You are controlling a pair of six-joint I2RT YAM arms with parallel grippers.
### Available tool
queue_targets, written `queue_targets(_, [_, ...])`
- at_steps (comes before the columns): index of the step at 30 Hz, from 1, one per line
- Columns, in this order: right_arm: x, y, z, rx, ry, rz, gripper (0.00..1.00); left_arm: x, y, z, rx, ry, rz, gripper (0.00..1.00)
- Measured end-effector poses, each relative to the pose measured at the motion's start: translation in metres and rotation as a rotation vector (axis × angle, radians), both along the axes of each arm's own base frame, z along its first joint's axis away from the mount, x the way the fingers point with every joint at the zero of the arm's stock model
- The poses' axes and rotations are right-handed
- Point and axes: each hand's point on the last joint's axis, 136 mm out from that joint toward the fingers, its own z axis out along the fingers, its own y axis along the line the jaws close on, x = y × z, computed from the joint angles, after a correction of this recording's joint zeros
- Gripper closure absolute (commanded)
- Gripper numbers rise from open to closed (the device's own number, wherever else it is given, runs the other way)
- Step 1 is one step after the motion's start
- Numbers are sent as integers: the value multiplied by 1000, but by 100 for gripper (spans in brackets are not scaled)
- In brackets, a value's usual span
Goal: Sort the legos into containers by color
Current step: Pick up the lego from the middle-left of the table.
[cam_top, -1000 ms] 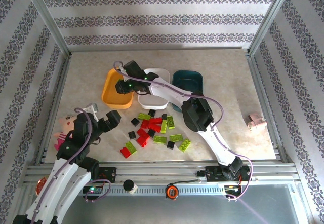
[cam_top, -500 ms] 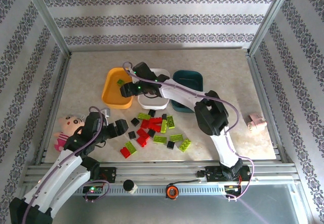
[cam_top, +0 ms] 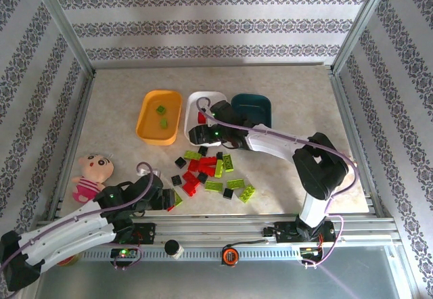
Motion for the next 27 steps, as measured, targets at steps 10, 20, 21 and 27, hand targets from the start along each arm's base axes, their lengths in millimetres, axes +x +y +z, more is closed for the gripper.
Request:
queue_targets(10, [-4,-12,20,46,-45,-18,33,0,-5,-20,166,71,-38,47])
queue_targets(20, [1,-24,26,61,-64,-45,32,2,-8,-19,136,53,-29,59])
queue_targets(21, [1,-25,26,61,-64,-48,32,2,-9,-18,128,49,-28,62])
queue_targets(27, [1,-36,25,64,-58,-73,32,4,-11,-12,98,27,-26,68])
